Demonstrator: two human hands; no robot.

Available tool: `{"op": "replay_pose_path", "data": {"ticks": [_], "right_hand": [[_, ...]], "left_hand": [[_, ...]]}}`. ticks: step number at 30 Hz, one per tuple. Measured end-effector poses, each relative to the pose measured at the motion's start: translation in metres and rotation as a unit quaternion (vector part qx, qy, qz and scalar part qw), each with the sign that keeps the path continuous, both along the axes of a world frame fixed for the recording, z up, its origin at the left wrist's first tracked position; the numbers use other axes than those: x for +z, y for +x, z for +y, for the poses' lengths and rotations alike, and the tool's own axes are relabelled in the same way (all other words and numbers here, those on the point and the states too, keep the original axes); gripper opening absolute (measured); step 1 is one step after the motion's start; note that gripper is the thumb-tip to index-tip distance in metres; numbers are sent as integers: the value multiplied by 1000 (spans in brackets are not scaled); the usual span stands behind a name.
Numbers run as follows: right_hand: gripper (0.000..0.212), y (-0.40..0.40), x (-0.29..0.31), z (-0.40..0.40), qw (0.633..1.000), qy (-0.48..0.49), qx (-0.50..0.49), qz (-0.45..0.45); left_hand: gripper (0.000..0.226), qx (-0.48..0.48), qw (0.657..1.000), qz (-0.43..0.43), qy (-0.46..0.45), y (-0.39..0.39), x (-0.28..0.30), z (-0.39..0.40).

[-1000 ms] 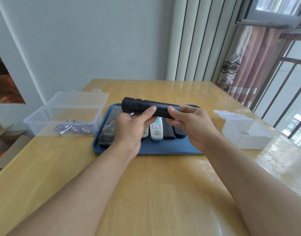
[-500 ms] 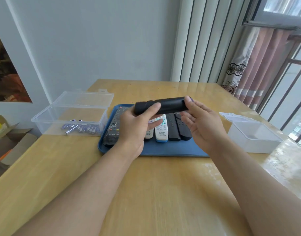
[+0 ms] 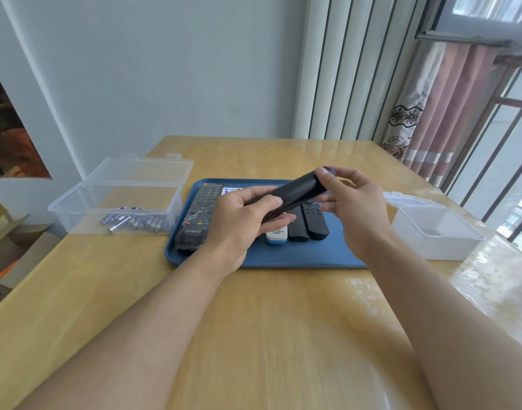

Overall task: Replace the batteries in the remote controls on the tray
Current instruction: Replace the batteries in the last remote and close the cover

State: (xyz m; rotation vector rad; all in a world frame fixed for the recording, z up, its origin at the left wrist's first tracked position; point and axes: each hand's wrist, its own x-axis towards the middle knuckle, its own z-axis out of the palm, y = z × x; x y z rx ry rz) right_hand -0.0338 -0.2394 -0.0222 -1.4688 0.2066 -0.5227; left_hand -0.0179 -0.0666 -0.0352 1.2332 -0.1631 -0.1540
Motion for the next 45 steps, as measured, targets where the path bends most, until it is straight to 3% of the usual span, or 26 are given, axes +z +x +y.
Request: {"op": "replay_pose_path", "data": {"ticks": [5,8,13,30,45], "right_hand": [[31,-8,0,1,967,-256,5,6],[23,-10,0,8,944,-325,51,11],[14,-11,2,6,936,-344,71,9],[15,-12,5,-4,893,-444,72,26],[20,-17,7,4,876,-477,74,15]], "left_hand": [[16,9,999,-20,43,1,-3,-2],[16,7,997,-42,70,1,-6,-1],[16,11,994,-61,94,4,-6,1],[26,-1,964,-141,226,7,-7,9],[27,4,948,-189,255,7,-8,12]]}}
